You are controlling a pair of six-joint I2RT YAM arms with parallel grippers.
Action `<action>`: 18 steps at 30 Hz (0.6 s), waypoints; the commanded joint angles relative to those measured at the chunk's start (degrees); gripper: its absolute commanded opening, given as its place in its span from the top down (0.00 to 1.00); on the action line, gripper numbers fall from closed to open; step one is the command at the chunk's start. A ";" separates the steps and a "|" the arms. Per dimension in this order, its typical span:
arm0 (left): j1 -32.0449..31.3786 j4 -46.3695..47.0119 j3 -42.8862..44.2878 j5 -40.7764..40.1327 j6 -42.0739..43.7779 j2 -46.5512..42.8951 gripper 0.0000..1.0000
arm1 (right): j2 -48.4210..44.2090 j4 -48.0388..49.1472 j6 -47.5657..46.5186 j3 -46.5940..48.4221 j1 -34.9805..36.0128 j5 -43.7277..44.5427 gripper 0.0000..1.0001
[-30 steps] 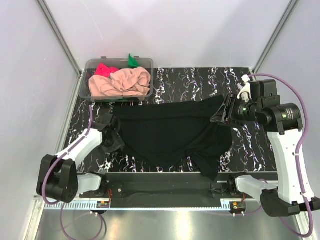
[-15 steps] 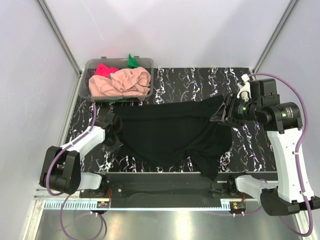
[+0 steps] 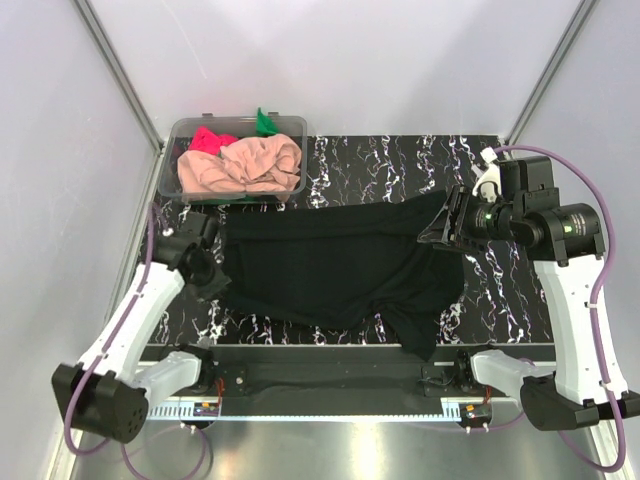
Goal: Fold and stack the t-shirts
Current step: Fold the tshirt
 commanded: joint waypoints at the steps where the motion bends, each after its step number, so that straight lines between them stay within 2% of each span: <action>1: 0.02 -11.62 8.49 -0.52 2.41 -2.30 1.00 | 0.24 -12.05 -0.67 1.65 0.47 -3.38 0.50; 6: 0.20 -17.17 11.86 -0.18 5.58 -3.01 1.00 | 0.59 -11.43 -0.93 2.00 0.47 -3.48 0.50; 16: 0.29 -19.90 5.89 2.28 7.16 -7.23 1.00 | 0.07 -12.84 -1.19 2.62 0.47 -3.65 0.49; 18: 0.20 -21.30 5.45 2.29 7.34 -7.66 0.94 | 0.07 -12.92 -1.20 2.71 0.47 -3.65 0.49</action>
